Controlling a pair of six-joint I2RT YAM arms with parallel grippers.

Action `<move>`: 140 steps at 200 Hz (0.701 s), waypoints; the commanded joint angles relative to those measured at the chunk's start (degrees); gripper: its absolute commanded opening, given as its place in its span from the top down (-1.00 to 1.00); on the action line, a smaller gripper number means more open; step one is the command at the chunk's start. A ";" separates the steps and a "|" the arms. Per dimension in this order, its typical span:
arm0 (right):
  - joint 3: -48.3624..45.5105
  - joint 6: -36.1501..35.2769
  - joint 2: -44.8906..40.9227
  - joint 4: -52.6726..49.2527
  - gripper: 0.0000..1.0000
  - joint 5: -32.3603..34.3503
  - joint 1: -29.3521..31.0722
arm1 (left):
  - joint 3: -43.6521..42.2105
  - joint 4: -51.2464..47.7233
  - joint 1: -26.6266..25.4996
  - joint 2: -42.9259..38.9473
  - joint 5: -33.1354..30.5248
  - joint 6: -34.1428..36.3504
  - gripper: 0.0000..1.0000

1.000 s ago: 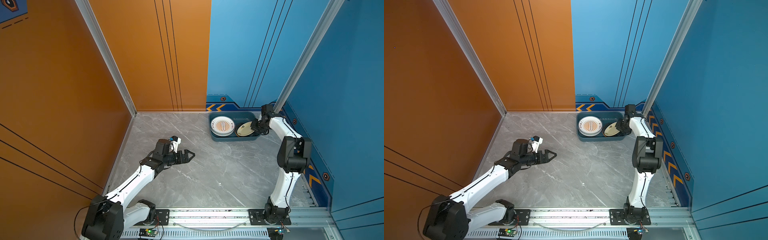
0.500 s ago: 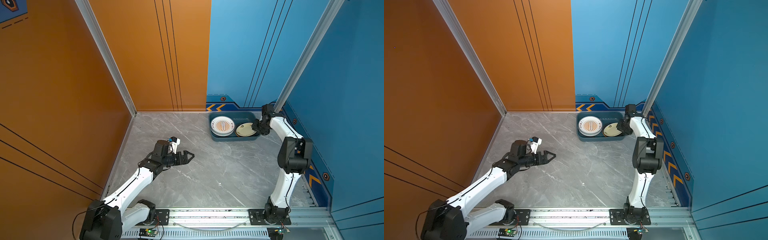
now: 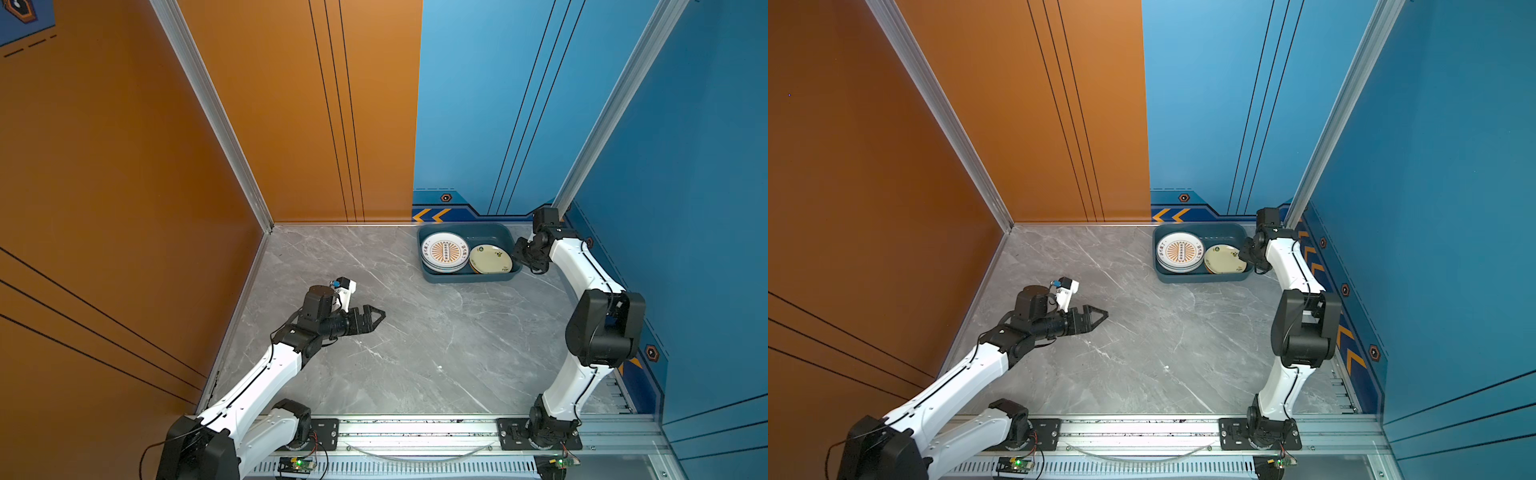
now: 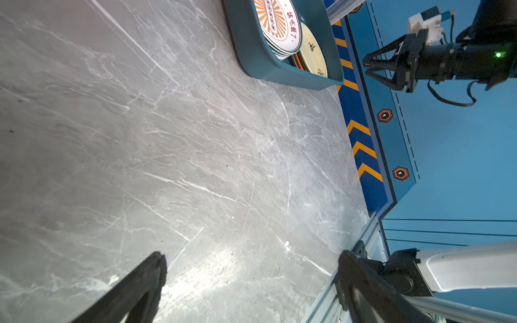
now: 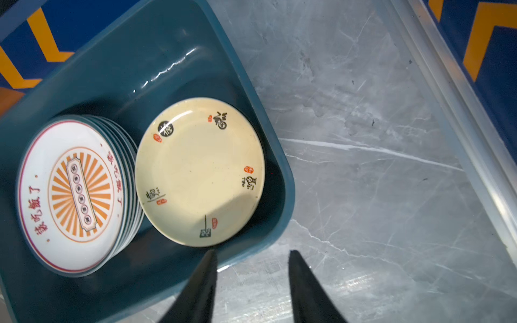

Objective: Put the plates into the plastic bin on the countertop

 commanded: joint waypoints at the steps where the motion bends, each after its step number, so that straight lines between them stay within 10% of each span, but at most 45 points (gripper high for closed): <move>1: -5.52 -2.25 -6.17 2.97 -0.25 2.98 1.99 | -0.69 -1.53 1.06 -1.79 -8.97 1.03 -0.96; 76: -33.04 -3.12 -21.04 23.44 -0.58 18.07 8.22 | -10.01 15.64 3.25 -5.53 -44.36 20.28 -0.96; 140: -56.06 -11.56 -23.87 57.95 -0.61 22.71 9.14 | -16.14 37.65 11.49 2.19 -47.59 30.63 -0.96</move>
